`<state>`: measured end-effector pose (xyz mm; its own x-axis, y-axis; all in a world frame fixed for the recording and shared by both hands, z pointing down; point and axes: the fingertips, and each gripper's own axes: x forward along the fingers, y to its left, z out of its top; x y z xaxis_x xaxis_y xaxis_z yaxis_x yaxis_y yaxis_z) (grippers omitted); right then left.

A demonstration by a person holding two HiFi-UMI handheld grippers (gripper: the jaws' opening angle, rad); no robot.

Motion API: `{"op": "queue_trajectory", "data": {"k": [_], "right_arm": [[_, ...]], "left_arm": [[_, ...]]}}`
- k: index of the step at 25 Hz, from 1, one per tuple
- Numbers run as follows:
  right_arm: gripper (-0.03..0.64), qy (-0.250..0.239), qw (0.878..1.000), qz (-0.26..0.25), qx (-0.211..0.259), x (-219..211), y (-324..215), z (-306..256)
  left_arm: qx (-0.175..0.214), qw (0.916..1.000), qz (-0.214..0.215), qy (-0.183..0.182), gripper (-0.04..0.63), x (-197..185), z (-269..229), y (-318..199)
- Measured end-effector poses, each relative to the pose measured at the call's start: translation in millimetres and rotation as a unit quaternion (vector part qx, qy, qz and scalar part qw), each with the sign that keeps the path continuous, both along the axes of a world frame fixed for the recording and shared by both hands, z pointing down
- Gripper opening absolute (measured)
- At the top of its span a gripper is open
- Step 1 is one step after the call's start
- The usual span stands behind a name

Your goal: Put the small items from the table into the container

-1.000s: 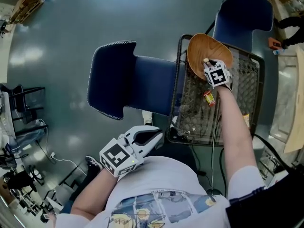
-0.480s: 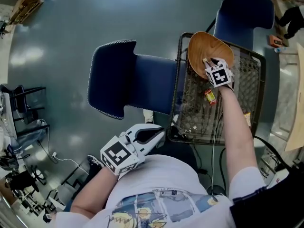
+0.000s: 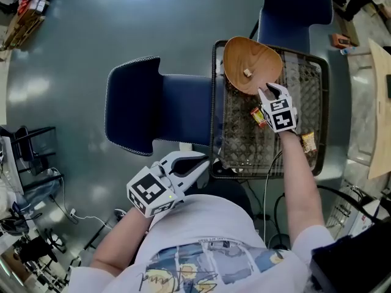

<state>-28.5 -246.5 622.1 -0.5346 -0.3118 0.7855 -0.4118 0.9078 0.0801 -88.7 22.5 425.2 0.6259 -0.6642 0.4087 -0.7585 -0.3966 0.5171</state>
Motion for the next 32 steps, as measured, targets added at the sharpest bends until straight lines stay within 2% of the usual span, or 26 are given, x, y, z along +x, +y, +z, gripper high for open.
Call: {"op": "queue_trajectory", "data": {"k": [5, 9, 13, 19, 24, 32], "right_arm": [[0.109, -0.003, 1.000, 0.024, -0.012, 49, 46, -3], [0.109, 0.007, 0.998, 0.038, -0.039, 89, 86, 13], [0.109, 0.011, 0.998, 0.034, -0.049, 108, 111, 25], [0.112, 0.022, 0.996, 0.026, -0.079, 112, 122, 54], [0.161, 0.033, 0.996, 0.011, -0.088, 98, 112, 84], [0.181, 0.055, 0.993, -0.003, -0.106, 92, 98, 124]], "left_arm": [[0.011, 0.9995, 0.031, -0.002, 0.009, 18, -7, -4], [0.017, 0.9982, 0.057, -0.007, 0.009, 39, -9, -6], [0.013, 0.9967, 0.079, -0.009, 0.009, 61, -9, -6], [0.010, 0.9970, 0.077, -0.003, 0.009, 78, -18, -4], [0.004, 0.9975, 0.069, -0.012, 0.009, 78, -17, 2], [-0.010, 0.9987, 0.047, -0.018, 0.009, 82, -6, 12]]}}
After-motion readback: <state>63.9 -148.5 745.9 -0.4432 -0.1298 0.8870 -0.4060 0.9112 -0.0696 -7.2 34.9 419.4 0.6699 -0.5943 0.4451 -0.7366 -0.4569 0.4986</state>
